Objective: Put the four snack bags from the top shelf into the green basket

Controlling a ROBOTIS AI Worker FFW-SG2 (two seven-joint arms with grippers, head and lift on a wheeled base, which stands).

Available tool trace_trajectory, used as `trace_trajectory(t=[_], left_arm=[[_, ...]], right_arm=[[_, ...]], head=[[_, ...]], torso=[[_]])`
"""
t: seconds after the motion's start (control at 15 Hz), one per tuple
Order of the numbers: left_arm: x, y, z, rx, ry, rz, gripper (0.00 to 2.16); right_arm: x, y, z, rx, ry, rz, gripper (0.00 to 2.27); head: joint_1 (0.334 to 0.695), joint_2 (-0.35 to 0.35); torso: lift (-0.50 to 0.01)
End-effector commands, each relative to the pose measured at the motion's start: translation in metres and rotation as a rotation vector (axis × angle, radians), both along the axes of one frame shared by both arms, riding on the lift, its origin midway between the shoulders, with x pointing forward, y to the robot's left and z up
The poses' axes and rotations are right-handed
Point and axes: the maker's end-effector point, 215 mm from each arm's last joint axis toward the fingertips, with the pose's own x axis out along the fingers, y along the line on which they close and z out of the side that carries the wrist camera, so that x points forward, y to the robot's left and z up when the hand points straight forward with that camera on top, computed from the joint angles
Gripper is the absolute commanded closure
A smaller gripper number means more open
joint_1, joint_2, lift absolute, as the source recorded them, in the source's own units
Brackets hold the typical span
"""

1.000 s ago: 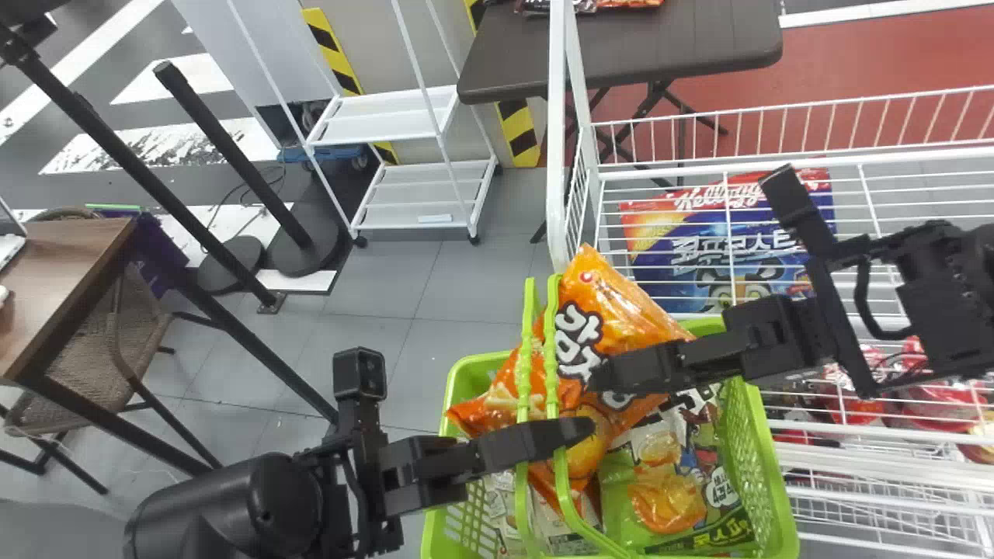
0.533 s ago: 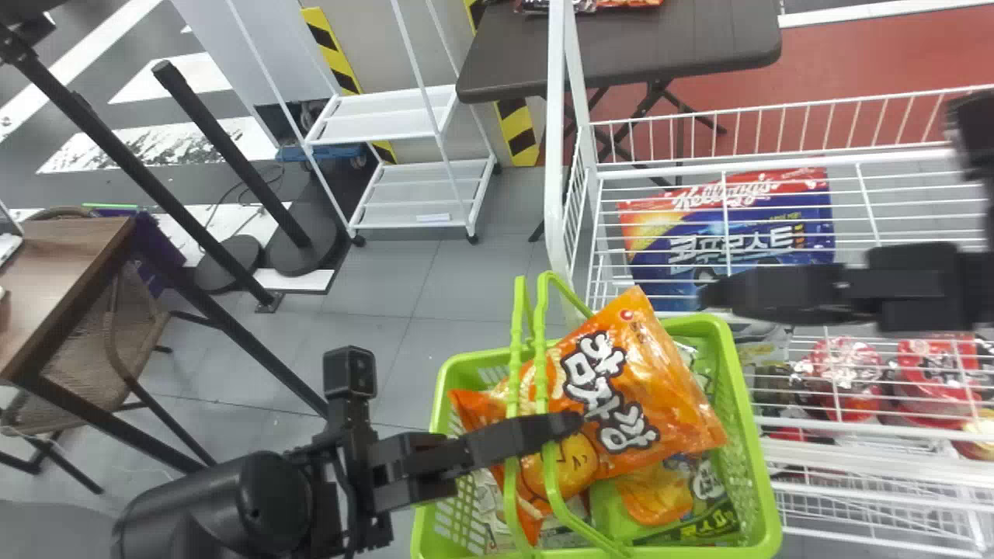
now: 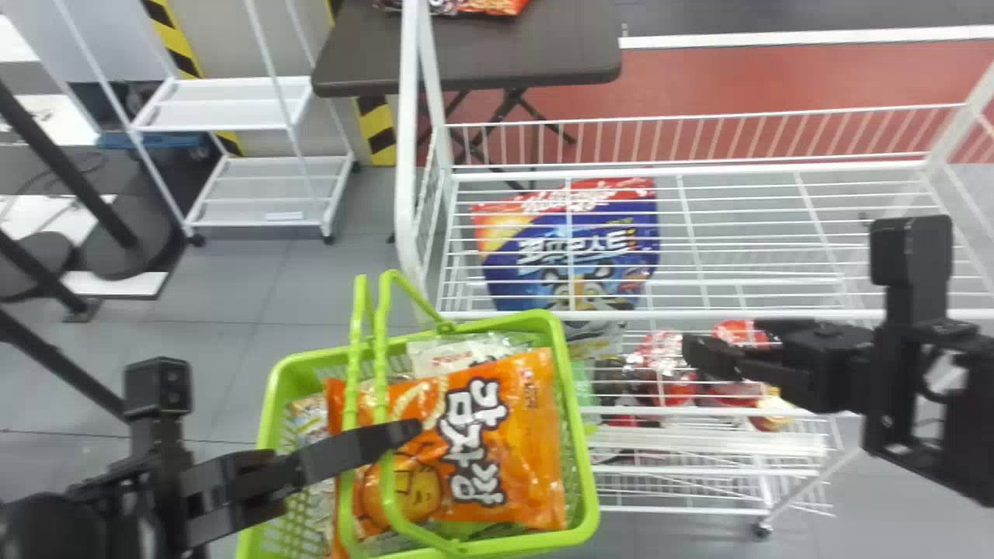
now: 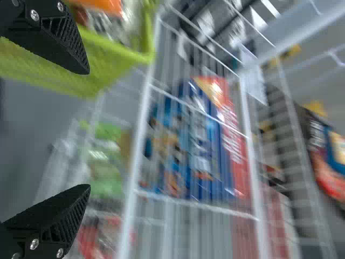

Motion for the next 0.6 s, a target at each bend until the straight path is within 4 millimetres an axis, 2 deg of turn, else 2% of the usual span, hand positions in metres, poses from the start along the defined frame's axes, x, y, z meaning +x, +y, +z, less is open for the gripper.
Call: trace_trajectory(t=[0.0,0.07,0.2,0.4,0.53], left_arm=[[-0.004,0.001,0.001,-0.004,0.001,-0.005,2.15],[-0.006,0.0,0.001,-0.005,0.003,-0.005,2.15],[-0.009,0.001,-0.001,-0.007,0.011,-0.004,2.15],[-0.011,0.003,-0.001,-0.004,0.013,0.002,2.15],[-0.011,0.003,-0.001,-0.004,0.013,0.002,2.15]], right_arm=[[0.028,-0.011,0.021,-0.077,-0.226,-0.024,0.05],[0.036,-0.015,0.028,-0.082,-0.289,-0.032,0.05],[0.05,-0.037,0.044,-0.108,-0.44,-0.066,0.05],[0.053,-0.063,0.051,-0.117,-0.54,-0.095,0.05],[0.051,-0.076,0.048,-0.115,-0.551,-0.108,0.05]], head=[[0.695,0.023],[0.695,0.001],[0.695,-0.008],[0.695,-0.047],[0.695,-0.065]], torso=[[0.0],[0.0],[0.0],[0.0],[0.0]])
